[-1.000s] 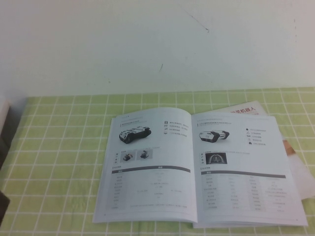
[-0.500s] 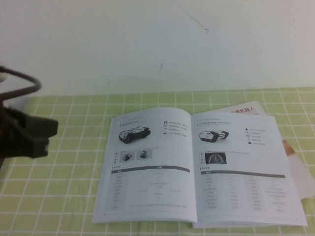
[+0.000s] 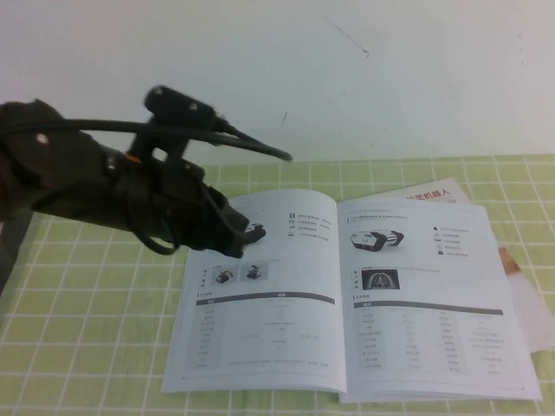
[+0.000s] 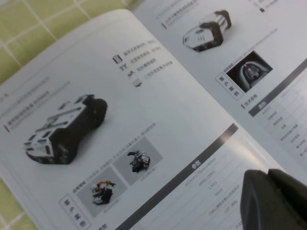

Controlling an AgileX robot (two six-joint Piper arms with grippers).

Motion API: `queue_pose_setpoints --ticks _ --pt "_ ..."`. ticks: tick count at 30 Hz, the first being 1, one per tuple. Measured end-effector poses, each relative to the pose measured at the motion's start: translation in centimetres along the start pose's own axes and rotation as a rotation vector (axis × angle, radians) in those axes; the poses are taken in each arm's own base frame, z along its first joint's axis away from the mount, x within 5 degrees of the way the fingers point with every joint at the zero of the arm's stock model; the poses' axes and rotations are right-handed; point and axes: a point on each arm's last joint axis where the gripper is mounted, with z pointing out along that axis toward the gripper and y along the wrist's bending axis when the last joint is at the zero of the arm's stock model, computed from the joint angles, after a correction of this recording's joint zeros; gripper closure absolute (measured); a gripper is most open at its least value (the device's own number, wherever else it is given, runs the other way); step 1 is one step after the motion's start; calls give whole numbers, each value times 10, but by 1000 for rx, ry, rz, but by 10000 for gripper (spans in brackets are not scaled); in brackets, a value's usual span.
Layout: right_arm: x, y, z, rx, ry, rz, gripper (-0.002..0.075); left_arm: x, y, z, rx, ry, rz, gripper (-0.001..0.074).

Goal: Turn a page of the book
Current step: Open the closed book

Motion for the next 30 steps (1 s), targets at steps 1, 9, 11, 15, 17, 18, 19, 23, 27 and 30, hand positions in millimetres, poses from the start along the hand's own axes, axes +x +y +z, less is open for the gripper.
queue_pose_setpoints --ticks 1,9,11,15,17,18,19,23,27,30 --pt "-2 -3 3 -6 21 5 729 2 0 12 11 25 6 738" --pt "-21 -9 31 -85 183 -31 729 22 -1 89 29 142 12 738" --pt "-26 -7 40 -79 237 -61 729 28 0 102 29 160 16 738" --pt "-29 -12 59 -29 350 -65 729 32 3 115 40 149 -9 738" --pt "-28 -17 68 -15 395 -53 729 31 2 118 57 134 -12 738" --pt "-28 -18 72 -13 409 -47 729 30 1 118 66 120 -7 738" --pt "-27 -20 76 -13 427 -40 729 29 1 119 73 109 1 738" --pt "-22 -24 90 -25 477 -14 729 27 0 123 88 88 7 738" --pt "-19 -28 102 -37 516 -1 729 39 4 139 88 135 -6 738" --pt "-17 -30 109 -44 537 5 729 50 8 151 81 184 -35 738"
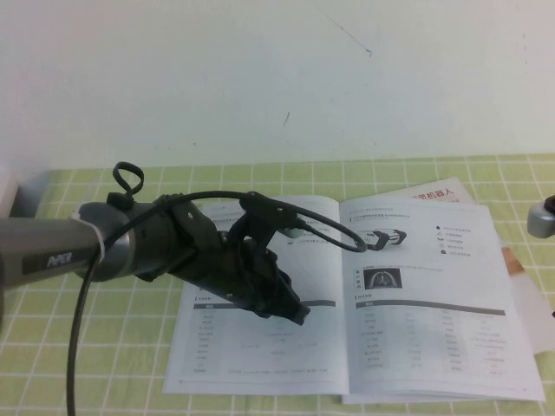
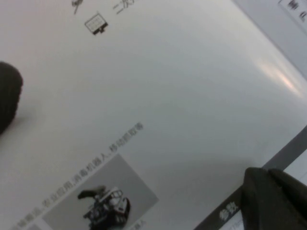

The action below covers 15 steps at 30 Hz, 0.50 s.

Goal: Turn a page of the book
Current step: Open the closed book

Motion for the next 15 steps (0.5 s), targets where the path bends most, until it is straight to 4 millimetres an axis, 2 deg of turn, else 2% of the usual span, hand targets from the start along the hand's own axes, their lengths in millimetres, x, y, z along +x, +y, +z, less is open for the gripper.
queue_pose_setpoints --ticks 2,5,7,12,15 --pt "-1 -1 4 -8 6 7 725 5 3 6 -6 30 -12 738" --pt "-4 -1 10 -32 7 11 671 8 5 10 -16 52 -31 738" --pt "-7 -2 14 -48 3 17 601 8 5 9 -19 56 -33 738" --pt "-14 -5 23 -49 -40 54 370 7 5 9 -16 60 -37 738" --pt "-18 -8 27 -34 -65 99 327 7 5 9 -16 62 -37 738"
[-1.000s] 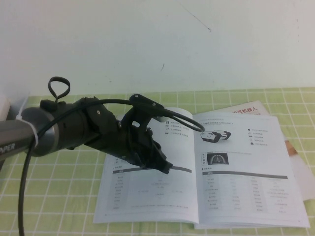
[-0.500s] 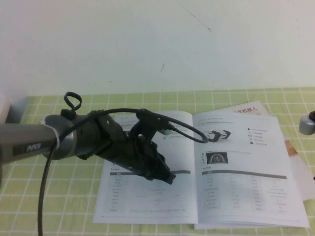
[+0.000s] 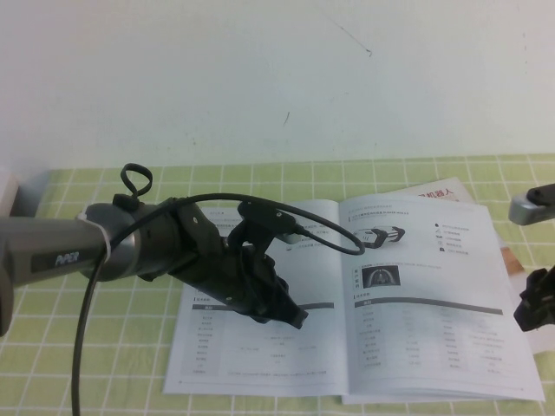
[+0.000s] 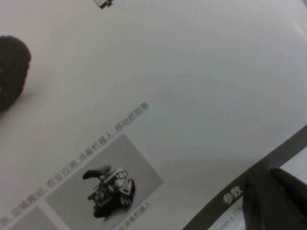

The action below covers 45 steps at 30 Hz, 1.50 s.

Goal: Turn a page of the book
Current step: Open the closed book

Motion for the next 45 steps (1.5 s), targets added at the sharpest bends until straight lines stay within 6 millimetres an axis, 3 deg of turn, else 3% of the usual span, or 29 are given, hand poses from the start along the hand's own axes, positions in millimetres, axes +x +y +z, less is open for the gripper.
queue_pose_setpoints --ticks 18,45 --pt "-6 -13 46 -25 56 122 312 0 0 0 -1 1 0 738" --pt "-16 -10 62 -126 0 224 316 0 0 0 2 4 -6 738"
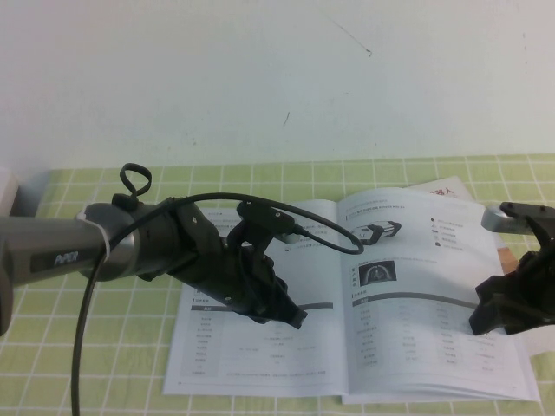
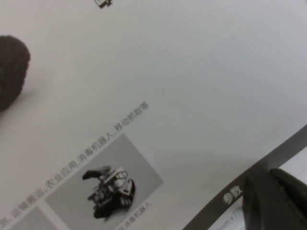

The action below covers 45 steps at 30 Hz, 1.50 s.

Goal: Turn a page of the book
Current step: Open the closed book

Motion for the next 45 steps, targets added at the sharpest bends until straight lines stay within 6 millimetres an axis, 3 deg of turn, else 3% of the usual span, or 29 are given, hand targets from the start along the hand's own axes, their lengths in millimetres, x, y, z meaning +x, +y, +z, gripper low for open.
queue_pose_setpoints --ticks 13,21,29,33,36,41,45 --pt "-4 7 0 -75 -48 26 344 0 0 0 2 1 5 738" --pt "-2 4 -2 -34 3 -47 391 0 0 0 2 1 5 738" --pt "-1 8 -39 75 11 -138 531 0 0 0 2 1 5 738" --pt "3 5 -46 134 35 -127 559 0 0 0 2 1 5 738" --pt "3 5 -44 128 39 -117 533 0 0 0 2 1 5 738" --pt "-2 5 -32 81 19 -80 359 0 0 0 2 1 5 738" --pt "-5 0 -21 80 22 -55 308 0 0 0 2 2 2 738"
